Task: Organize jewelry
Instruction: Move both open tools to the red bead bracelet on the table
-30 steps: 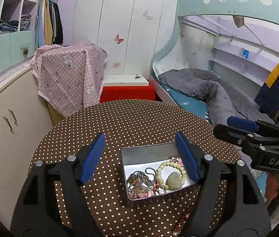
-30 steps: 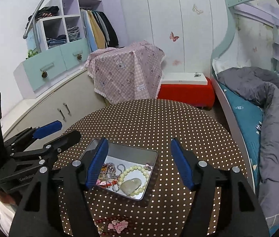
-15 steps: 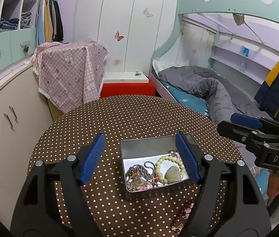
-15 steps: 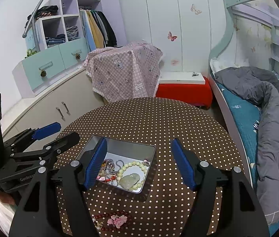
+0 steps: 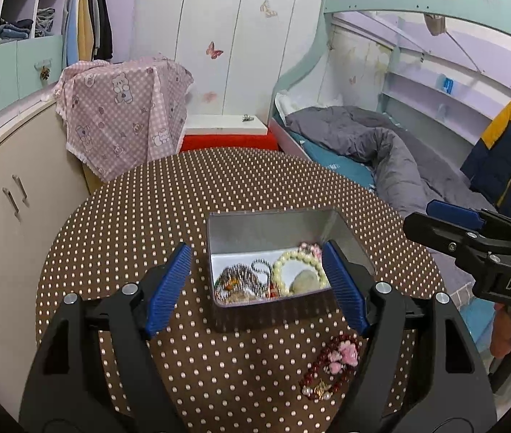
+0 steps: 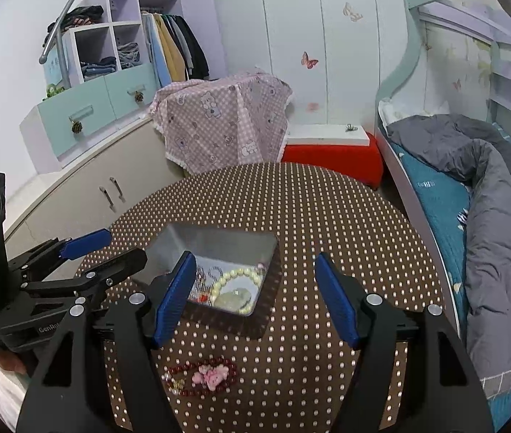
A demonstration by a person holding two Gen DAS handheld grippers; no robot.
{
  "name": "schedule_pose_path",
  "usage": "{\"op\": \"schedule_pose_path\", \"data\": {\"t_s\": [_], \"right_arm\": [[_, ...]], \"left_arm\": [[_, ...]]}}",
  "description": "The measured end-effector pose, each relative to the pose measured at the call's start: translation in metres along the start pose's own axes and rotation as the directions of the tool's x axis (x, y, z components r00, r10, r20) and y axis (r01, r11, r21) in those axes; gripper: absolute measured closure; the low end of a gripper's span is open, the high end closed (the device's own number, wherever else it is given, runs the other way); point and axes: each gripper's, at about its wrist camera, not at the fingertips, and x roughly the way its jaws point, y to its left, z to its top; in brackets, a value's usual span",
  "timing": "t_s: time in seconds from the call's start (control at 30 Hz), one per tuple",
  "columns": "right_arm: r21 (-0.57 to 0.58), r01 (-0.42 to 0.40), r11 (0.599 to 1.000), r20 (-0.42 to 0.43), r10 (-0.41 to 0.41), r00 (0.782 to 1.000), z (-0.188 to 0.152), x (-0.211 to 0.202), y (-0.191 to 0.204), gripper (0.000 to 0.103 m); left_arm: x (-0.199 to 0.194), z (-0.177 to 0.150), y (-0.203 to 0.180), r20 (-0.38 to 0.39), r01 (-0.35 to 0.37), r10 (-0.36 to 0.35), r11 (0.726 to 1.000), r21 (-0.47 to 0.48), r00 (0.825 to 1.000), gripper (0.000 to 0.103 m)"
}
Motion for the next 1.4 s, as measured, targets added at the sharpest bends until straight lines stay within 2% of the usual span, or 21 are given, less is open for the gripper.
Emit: {"op": "schedule_pose_path", "data": {"t_s": [0.43, 0.6, 0.7, 0.77, 0.93, 1.13, 1.23, 1.4], "right_arm": [[0.024, -0.047, 0.999, -0.093, 0.049, 0.994, -0.042, 0.002, 0.005, 0.039], [0.029, -0.099, 0.995, -0.137, 0.102, 0.985, -0.055, 0.005, 0.012, 0.051], [0.015, -0.145, 0.989, -0.172, 0.145, 0.974, -0.064, 0.009, 0.023, 0.06], [0.004, -0.183, 0.983, -0.193, 0.181, 0.965, -0.068, 0.011, 0.029, 0.07], [-0.033, -0.239, 0.97, -0.248, 0.224, 0.942, -0.08, 0.019, 0.05, 0.082], [-0.052, -0.229, 0.972, -0.3, 0.203, 0.932, -0.089, 0.035, 0.061, 0.088], [-0.069, -0.199, 0.977, -0.304, 0.17, 0.937, -0.09, 0.04, 0.061, 0.09], [-0.063, -0.192, 0.979, -0.301, 0.165, 0.939, -0.091, 0.041, 0.057, 0.091]], "left_arm": [[0.004, -0.045, -0.007, -0.124, 0.044, -0.043, 0.999, 0.006, 0.991, 0.029], [0.002, -0.059, -0.007, -0.155, 0.066, -0.064, 0.998, 0.01, 0.986, 0.029], [-0.001, -0.067, -0.005, -0.166, 0.067, -0.066, 0.998, 0.001, 0.984, 0.029], [-0.003, -0.072, -0.002, -0.176, 0.07, -0.068, 0.998, 0.001, 0.982, 0.029], [-0.012, -0.081, 0.004, -0.178, 0.061, -0.06, 0.998, 0.001, 0.982, 0.029], [-0.014, -0.093, 0.014, -0.191, 0.054, -0.057, 0.998, -0.019, 0.98, 0.029], [-0.013, -0.096, 0.016, -0.195, 0.053, -0.058, 0.998, -0.028, 0.979, 0.029], [-0.01, -0.098, 0.019, -0.207, 0.056, -0.064, 0.998, -0.041, 0.976, 0.029]]}}
